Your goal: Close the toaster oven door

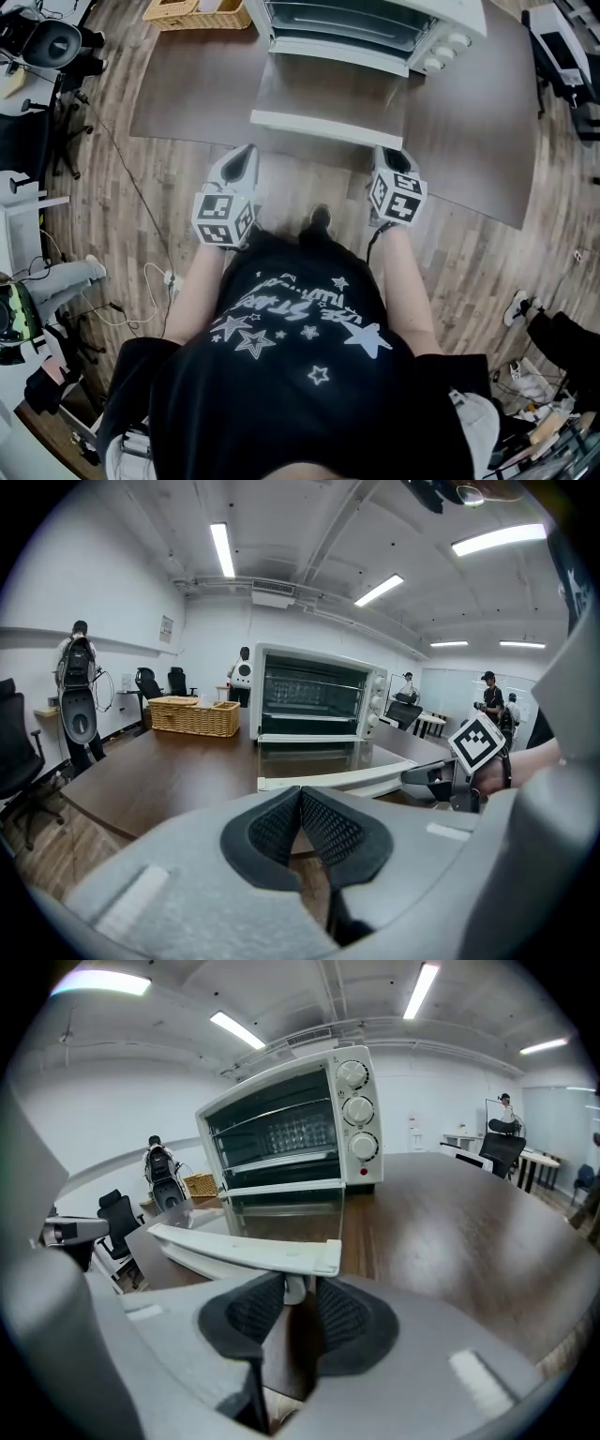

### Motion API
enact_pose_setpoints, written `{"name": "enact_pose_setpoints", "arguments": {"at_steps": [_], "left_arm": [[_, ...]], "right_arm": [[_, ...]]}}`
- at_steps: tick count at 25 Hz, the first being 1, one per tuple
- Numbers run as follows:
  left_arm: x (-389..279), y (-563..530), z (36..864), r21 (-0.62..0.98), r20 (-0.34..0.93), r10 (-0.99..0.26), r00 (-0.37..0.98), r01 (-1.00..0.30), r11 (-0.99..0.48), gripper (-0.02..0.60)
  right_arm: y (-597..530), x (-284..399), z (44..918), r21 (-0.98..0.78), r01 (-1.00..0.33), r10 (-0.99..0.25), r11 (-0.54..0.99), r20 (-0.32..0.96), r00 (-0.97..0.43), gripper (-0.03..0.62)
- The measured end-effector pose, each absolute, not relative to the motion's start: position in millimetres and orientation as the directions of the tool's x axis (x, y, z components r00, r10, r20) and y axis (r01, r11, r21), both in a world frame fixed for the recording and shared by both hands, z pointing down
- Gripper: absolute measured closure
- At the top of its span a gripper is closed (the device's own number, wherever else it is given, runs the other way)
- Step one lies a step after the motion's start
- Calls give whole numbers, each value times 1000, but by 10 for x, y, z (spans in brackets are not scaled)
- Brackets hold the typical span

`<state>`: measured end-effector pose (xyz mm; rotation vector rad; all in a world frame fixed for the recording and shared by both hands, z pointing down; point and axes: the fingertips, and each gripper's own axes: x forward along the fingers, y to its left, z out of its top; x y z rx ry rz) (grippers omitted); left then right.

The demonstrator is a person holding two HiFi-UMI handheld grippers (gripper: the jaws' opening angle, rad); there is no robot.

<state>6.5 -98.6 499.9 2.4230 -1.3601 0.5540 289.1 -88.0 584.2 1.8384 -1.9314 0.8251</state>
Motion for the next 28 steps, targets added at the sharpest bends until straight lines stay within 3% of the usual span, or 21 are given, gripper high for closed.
{"name": "enact_pose_setpoints", "arguments": {"at_steps": [2,28], "left_arm": [[83,-983,4985,77,469,-742,479,-859,-506,571],[-18,-1041,4614,47,402,-802,441,-885,-463,571]], "right_arm": [[-885,2874,5831,-172,-985,-779,-10,619,-100,505],[-947,2920,5273,-256,-967,-814,5,561,-152,510]]}}
